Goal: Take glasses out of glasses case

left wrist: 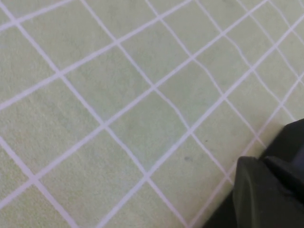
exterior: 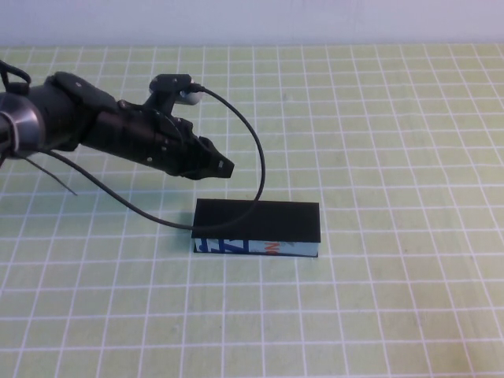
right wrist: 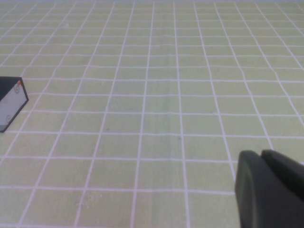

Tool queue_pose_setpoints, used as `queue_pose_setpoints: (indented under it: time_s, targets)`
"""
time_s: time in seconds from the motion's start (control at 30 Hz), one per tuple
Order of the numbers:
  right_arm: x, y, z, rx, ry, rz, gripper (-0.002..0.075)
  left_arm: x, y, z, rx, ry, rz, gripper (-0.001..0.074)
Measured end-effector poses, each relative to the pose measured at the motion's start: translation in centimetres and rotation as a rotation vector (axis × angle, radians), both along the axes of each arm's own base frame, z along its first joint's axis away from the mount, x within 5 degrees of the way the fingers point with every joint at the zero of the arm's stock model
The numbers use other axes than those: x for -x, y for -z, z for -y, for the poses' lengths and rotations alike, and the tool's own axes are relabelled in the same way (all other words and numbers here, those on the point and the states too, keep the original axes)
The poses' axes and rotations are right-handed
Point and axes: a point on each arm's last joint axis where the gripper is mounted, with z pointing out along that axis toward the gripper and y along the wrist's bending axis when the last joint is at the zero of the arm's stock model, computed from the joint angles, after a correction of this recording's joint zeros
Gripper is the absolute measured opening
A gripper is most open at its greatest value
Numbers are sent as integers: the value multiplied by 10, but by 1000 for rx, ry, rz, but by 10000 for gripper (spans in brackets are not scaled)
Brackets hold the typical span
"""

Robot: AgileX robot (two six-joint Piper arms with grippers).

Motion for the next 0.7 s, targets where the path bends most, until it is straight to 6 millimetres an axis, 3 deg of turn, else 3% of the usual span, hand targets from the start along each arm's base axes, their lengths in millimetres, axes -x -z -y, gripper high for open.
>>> queue_pose_setpoints:
  time_s: [0.17, 0.7]
  targets:
    - [0, 0, 0, 0, 0, 0, -18, -7, 27, 2, -26, -1, -24, -4]
    - [0, 0, 0, 0, 0, 0, -18, -14, 52, 1, -60, -21, -34, -4]
